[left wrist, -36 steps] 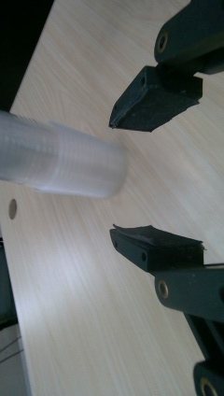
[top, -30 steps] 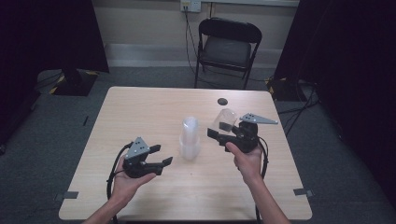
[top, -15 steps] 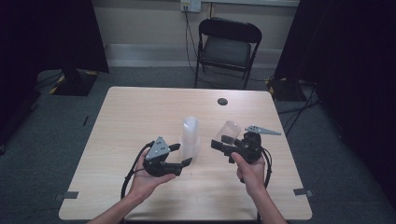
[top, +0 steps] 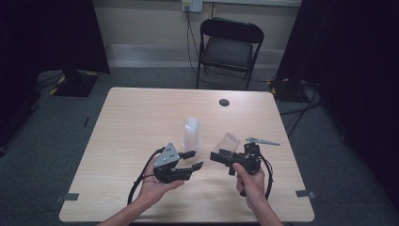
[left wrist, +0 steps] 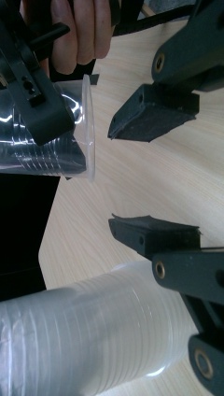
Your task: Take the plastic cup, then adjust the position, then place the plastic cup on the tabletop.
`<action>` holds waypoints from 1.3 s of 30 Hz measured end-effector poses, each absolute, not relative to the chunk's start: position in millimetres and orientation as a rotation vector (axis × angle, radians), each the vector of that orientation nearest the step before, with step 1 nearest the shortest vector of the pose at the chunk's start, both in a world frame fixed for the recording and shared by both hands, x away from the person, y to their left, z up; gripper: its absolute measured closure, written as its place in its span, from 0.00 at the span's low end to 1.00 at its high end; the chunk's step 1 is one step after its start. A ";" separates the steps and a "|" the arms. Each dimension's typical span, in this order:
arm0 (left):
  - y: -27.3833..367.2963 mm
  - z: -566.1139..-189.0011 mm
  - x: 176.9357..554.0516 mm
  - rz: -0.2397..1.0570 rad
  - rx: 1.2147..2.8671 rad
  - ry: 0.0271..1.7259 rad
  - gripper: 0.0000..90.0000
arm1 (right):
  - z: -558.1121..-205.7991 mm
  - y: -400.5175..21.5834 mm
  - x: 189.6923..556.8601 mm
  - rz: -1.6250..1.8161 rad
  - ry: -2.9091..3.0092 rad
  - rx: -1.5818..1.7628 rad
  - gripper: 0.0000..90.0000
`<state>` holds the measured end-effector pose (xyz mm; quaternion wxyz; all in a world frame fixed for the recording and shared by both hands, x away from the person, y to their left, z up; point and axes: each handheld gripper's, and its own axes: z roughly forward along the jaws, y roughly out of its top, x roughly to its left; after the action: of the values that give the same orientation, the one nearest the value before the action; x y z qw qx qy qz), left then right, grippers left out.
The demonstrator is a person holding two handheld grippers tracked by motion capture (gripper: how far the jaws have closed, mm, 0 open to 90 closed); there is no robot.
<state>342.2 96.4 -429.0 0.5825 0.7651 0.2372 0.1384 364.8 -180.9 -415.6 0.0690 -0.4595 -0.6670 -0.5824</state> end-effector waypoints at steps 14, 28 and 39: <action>100.6 -438.8 332.9 0.357 1.768 0.501 0.71 | -426.0 -170.6 355.9 -1.709 -1.869 -1.371 0.37; 94.0 -437.1 327.4 0.396 1.745 0.461 0.77 | -424.7 -155.9 352.9 -1.686 -1.760 -1.296 0.38; 93.9 -435.6 324.7 0.454 1.691 0.460 0.75 | -425.7 -139.7 351.4 -1.635 -1.737 -1.258 0.38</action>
<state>324.7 93.9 -435.6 0.6176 0.7346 0.1999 0.1974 351.4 -139.7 -425.7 0.2206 -0.4549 -0.6281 -0.5915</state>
